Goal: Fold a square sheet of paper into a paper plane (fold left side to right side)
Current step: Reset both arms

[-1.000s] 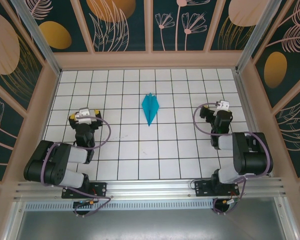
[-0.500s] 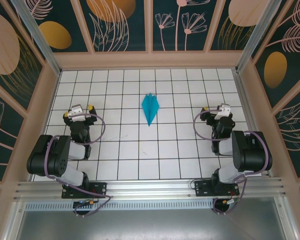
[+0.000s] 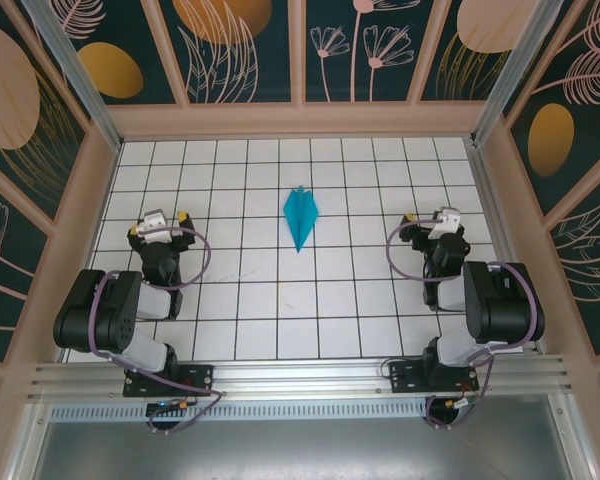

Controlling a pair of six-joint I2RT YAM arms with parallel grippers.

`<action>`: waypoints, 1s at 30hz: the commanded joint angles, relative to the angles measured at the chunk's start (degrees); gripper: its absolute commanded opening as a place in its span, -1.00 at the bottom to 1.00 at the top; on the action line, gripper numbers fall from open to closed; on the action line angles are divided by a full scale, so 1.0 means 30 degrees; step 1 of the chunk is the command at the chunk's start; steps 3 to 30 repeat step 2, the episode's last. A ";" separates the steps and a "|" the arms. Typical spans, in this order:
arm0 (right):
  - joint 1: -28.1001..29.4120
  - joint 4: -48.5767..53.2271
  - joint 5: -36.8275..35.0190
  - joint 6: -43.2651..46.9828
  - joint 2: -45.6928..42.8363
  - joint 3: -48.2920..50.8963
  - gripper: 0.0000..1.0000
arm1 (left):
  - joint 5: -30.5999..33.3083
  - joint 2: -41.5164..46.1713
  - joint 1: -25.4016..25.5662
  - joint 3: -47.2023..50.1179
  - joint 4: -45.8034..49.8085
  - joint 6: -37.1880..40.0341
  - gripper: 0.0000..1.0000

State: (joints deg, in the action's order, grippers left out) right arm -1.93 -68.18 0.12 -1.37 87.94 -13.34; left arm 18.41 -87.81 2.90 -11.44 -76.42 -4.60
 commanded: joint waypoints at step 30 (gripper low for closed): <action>-0.0013 -0.0915 0.0504 0.0236 0.0126 -0.0081 0.98 | -0.0135 0.0108 -0.0116 -0.0100 -0.0190 -0.0321 0.97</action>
